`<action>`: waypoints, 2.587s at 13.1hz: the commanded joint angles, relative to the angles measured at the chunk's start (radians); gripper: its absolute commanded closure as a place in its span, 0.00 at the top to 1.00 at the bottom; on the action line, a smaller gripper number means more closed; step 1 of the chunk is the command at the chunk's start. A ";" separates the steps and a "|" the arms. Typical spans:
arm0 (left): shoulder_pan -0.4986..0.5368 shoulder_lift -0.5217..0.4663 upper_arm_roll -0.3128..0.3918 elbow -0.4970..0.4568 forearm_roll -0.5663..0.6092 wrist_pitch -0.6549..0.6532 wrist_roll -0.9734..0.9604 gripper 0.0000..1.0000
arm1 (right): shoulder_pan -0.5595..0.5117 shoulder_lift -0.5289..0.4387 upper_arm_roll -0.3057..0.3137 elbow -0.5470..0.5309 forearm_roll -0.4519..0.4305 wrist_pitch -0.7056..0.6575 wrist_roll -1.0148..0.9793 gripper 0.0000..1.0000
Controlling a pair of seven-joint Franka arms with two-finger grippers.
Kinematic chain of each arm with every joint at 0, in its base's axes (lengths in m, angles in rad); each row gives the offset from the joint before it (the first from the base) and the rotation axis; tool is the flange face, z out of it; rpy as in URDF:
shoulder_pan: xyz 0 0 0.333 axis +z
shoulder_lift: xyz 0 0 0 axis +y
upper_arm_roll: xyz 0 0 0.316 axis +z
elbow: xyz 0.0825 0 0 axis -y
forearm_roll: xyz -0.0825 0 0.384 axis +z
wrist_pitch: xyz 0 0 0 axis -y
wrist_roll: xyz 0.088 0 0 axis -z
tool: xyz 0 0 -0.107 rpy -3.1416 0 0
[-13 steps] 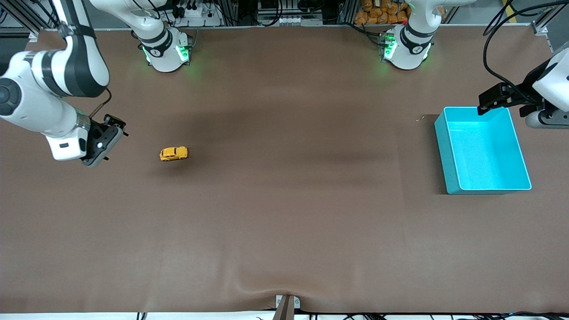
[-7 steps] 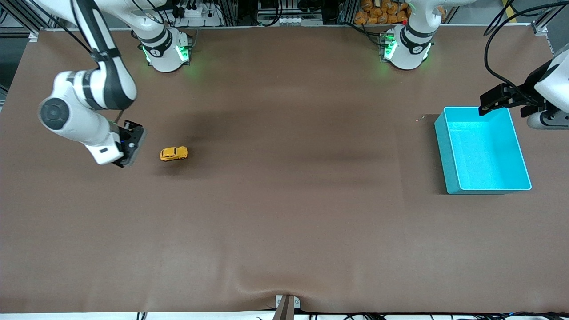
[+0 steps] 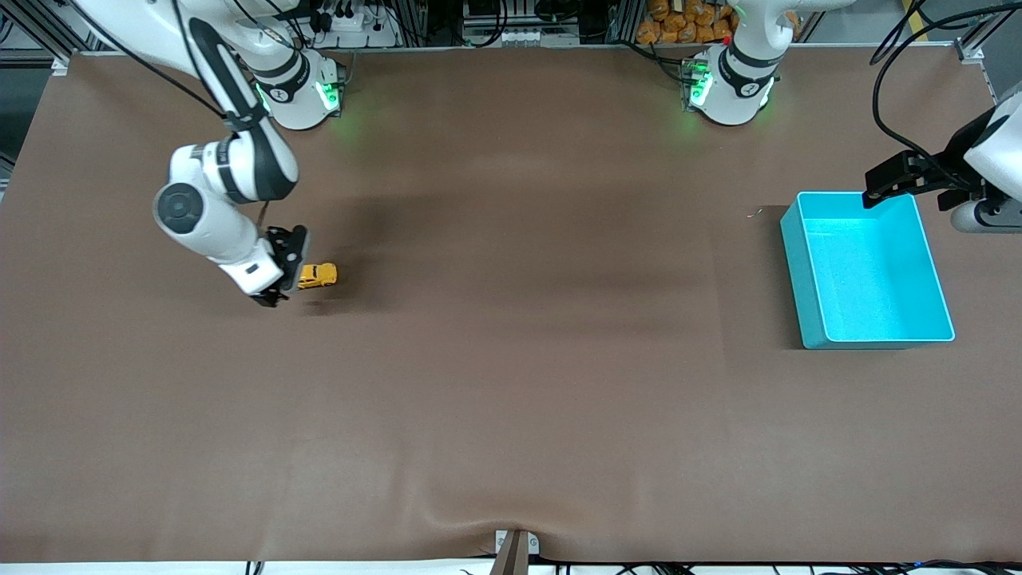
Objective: Wind and store yellow beetle car
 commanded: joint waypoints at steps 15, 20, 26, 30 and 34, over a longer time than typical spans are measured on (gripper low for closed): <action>0.021 0.000 0.000 0.001 0.014 -0.013 -0.011 1.00 | -0.003 0.054 0.024 -0.090 -0.083 0.160 -0.016 0.62; 0.022 -0.006 0.002 -0.005 0.014 -0.033 -0.036 1.00 | -0.003 0.055 0.024 -0.090 -0.083 0.158 -0.015 0.29; 0.014 -0.009 0.009 -0.005 0.012 -0.050 -0.039 1.00 | -0.010 0.067 0.024 -0.089 -0.083 0.160 -0.013 0.21; -0.013 -0.009 0.043 -0.005 0.011 -0.064 -0.042 1.00 | -0.007 0.080 0.021 -0.087 -0.085 0.157 -0.015 0.20; -0.038 -0.009 0.084 -0.003 0.000 -0.064 -0.037 1.00 | -0.027 0.095 0.015 -0.084 -0.085 0.160 -0.019 0.20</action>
